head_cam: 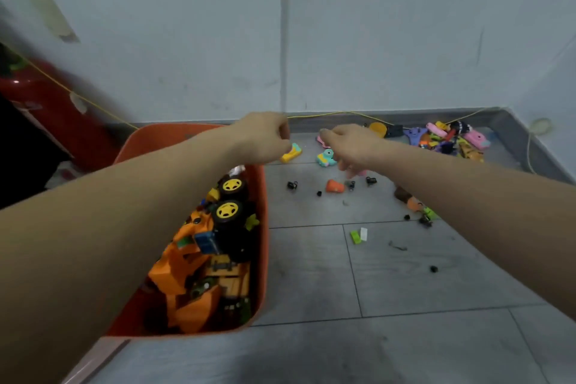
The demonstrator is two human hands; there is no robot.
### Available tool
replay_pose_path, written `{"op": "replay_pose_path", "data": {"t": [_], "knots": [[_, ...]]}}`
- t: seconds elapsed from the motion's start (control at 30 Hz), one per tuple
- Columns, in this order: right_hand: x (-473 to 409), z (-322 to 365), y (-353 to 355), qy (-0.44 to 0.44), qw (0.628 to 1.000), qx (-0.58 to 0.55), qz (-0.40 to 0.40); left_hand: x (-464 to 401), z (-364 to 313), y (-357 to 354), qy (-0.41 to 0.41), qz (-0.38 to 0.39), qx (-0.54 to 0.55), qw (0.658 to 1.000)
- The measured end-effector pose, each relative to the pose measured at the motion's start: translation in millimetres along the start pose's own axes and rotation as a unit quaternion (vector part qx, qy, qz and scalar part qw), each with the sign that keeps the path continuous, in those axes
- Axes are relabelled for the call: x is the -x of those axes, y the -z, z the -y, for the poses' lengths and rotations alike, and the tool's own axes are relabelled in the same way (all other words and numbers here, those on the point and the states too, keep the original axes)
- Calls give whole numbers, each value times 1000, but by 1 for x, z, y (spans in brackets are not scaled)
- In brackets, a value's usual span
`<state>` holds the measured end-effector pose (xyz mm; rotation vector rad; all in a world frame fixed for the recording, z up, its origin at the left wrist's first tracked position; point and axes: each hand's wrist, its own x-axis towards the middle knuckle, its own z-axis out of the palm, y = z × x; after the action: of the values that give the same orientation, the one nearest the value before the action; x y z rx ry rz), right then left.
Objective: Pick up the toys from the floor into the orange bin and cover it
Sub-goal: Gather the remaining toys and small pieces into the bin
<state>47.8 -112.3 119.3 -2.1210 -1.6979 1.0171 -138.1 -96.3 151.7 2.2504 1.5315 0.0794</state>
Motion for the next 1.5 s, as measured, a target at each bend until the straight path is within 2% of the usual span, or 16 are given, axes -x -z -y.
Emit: {"op": "replay_pose_path", "data": {"t": [0.13, 0.27, 0.43, 0.63, 0.73, 0.93, 1.17, 1.33, 1.5], "knots": [[-10, -67, 21, -28, 990, 139, -22, -33, -42, -50, -40, 51, -11, 998], [-18, -148, 29, -73, 975, 208, 0, -62, -61, -107, -4, 133, -23, 991], [-28, -227, 8, -138, 976, 168, -7, -95, -57, -172, 82, 193, -39, 977], [-41, -291, -15, -236, 961, 144, -6, -127, -67, -219, 126, 208, -29, 970], [-51, -302, -24, -259, 957, 132, -14, -143, -72, -232, 140, 207, -5, 968], [-75, -297, -35, -201, 974, 51, -92, -167, -75, -242, 167, 208, 22, 964], [-107, -289, -27, -169, 974, 64, -136, -187, -90, -255, 123, 218, -38, 968], [-125, -287, -21, -138, 977, 102, -127, -194, -84, -265, 93, 199, -82, 972], [-140, -275, -20, -130, 978, 142, -83, -192, -72, -264, 88, 193, -73, 974]]}}
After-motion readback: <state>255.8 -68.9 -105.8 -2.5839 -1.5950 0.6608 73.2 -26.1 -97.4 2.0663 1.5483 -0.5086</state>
